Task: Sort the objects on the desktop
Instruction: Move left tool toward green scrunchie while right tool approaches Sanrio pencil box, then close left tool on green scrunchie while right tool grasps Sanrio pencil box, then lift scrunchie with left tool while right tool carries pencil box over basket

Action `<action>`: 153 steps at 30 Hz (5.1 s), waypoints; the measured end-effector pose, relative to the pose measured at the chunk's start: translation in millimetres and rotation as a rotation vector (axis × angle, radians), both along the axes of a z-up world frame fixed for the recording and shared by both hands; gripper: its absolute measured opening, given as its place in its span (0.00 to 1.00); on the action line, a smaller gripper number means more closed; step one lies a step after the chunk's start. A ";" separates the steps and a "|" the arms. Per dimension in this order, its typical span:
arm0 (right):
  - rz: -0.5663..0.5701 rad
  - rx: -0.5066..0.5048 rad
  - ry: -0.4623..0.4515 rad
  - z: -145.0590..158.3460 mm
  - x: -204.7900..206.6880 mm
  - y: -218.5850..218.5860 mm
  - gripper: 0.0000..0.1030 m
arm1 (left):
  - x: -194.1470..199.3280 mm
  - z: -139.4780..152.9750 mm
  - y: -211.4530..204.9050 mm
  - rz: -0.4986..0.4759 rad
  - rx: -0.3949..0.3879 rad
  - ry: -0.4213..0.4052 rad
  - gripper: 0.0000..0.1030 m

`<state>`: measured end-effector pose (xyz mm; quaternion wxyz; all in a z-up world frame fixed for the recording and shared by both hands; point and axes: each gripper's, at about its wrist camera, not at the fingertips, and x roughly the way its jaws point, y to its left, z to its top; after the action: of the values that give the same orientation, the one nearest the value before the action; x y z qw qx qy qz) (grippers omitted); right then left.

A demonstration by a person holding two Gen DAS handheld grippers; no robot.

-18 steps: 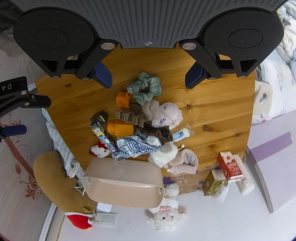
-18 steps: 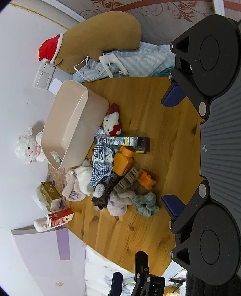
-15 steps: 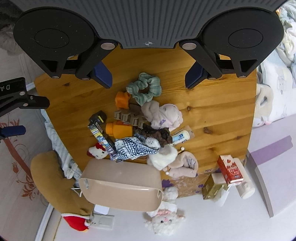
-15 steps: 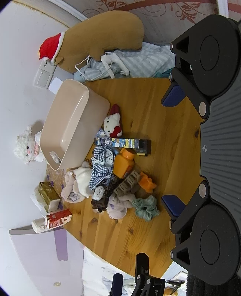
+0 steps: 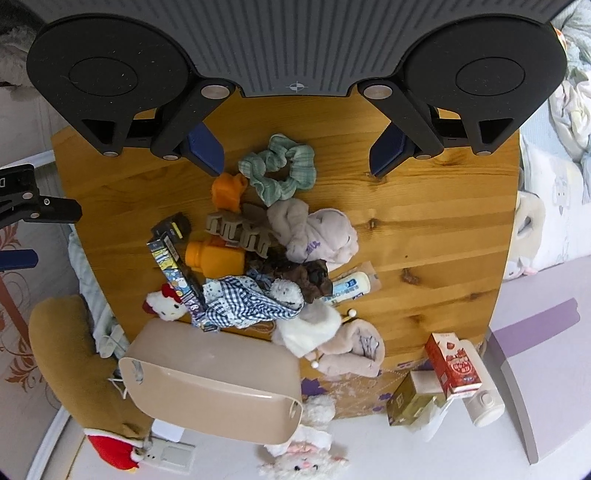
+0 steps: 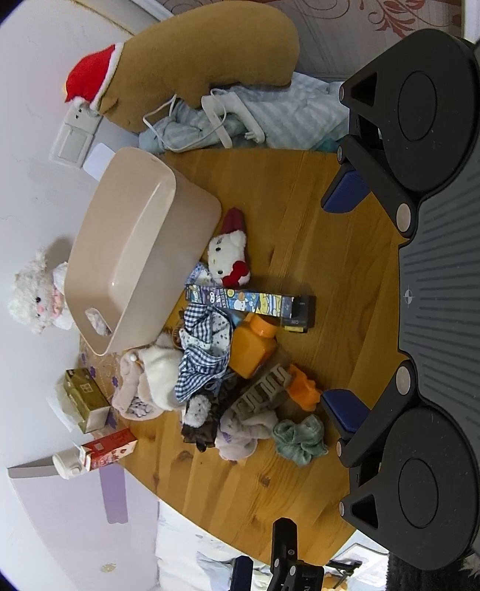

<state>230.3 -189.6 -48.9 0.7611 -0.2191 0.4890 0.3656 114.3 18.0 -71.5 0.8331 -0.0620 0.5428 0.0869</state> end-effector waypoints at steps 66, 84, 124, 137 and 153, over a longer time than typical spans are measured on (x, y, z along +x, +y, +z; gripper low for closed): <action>0.072 0.024 0.252 -140.7 124.7 78.1 0.82 | 68.9 -147.5 7.5 0.099 -0.139 0.239 0.58; 0.043 0.120 0.305 -139.1 126.9 74.8 0.21 | 60.0 -127.3 1.9 -0.024 -0.110 0.193 0.16; 0.046 0.454 0.069 -28.2 127.5 15.0 0.21 | 168.0 -0.7 -17.2 -0.170 -0.014 -0.216 0.16; -0.137 0.489 0.019 -20.8 198.5 8.7 0.21 | 247.4 16.3 -23.7 -0.251 0.086 -0.280 0.16; -0.315 0.396 0.068 -63.6 261.5 37.0 0.21 | 353.4 -48.1 -19.3 -0.220 0.005 -0.132 0.16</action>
<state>491.8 -152.6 -112.5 0.8198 0.0256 0.4613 0.3384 467.8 -1.3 -119.7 0.8716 -0.0058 0.4902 -0.0079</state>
